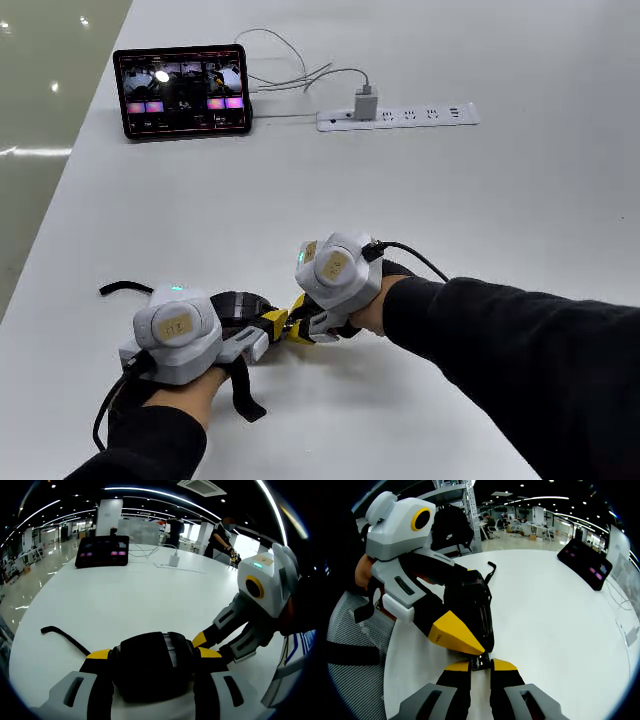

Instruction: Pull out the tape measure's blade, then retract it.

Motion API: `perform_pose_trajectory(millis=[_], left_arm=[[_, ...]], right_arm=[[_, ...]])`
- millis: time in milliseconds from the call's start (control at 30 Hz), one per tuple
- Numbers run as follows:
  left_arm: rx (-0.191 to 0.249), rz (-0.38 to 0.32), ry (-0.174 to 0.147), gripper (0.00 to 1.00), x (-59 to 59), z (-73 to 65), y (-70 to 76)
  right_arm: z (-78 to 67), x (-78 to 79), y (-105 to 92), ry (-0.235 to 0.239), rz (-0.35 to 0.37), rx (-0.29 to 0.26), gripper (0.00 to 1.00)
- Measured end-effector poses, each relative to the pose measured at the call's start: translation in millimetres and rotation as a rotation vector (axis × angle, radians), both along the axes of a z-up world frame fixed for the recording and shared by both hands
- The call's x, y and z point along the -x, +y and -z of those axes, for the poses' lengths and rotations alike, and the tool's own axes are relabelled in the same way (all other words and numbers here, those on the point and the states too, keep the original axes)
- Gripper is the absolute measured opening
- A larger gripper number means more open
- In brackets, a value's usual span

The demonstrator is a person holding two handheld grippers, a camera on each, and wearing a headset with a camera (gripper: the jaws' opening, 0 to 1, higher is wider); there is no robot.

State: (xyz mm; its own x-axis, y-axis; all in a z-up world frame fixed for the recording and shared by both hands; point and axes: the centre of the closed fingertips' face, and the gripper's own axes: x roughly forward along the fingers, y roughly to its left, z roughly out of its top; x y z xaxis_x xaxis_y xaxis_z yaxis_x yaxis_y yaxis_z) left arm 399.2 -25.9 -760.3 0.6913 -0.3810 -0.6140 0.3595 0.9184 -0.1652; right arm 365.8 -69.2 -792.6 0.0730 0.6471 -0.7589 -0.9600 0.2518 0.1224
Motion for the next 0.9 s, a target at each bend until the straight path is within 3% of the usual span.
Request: perform_pose_trajectory(millis=[900], left_arm=[[-0.005, -0.001, -0.014, 0.61, 0.1, -0.6, -0.4]], right_arm=[[-0.5, 0.9, 1.9, -0.004, 0.005, 0.001, 0.11]])
